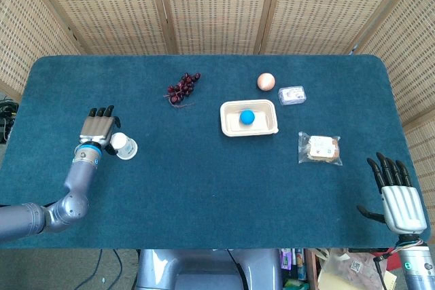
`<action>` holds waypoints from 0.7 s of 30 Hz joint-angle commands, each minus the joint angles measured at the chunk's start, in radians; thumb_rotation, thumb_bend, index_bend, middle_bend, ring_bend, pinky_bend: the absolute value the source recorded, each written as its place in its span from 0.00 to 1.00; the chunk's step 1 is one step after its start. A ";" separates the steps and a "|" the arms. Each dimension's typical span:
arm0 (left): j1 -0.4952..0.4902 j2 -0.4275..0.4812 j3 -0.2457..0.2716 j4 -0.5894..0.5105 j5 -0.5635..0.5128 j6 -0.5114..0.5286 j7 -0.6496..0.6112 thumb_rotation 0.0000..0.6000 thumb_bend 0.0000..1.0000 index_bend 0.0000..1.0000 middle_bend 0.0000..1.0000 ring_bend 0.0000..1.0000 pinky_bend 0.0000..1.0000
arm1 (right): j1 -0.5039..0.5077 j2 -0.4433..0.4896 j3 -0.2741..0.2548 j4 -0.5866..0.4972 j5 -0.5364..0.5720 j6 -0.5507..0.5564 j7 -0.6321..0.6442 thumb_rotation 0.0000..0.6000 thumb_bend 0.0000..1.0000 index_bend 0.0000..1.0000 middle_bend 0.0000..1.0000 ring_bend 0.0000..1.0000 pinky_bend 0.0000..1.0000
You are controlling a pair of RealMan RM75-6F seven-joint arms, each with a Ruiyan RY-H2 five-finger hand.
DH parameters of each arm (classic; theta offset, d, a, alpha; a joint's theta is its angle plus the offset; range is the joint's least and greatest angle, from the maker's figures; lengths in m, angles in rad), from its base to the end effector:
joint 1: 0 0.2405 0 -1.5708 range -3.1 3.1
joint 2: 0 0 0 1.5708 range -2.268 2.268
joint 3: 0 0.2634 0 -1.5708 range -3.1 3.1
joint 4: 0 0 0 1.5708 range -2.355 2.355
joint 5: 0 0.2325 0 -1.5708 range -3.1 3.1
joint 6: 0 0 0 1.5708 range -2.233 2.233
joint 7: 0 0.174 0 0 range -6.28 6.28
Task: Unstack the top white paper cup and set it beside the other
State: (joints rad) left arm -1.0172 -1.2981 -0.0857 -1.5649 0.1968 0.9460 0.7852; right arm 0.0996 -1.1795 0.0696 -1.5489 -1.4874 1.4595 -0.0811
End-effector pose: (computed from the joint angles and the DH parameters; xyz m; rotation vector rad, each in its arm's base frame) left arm -0.2035 0.4358 0.0316 -1.6123 -1.0405 -0.3258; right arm -0.3324 -0.2236 0.1278 1.4079 -0.8425 0.8462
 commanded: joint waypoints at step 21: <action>-0.002 0.003 0.002 0.006 -0.001 -0.018 -0.017 1.00 0.19 0.36 0.00 0.00 0.00 | -0.002 -0.004 -0.002 0.003 -0.005 0.006 0.005 1.00 0.03 0.00 0.00 0.00 0.00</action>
State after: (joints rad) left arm -1.0190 -1.2948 -0.0836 -1.5592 0.1954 0.9287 0.7685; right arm 0.0980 -1.1836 0.0681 -1.5460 -1.4925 1.4652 -0.0759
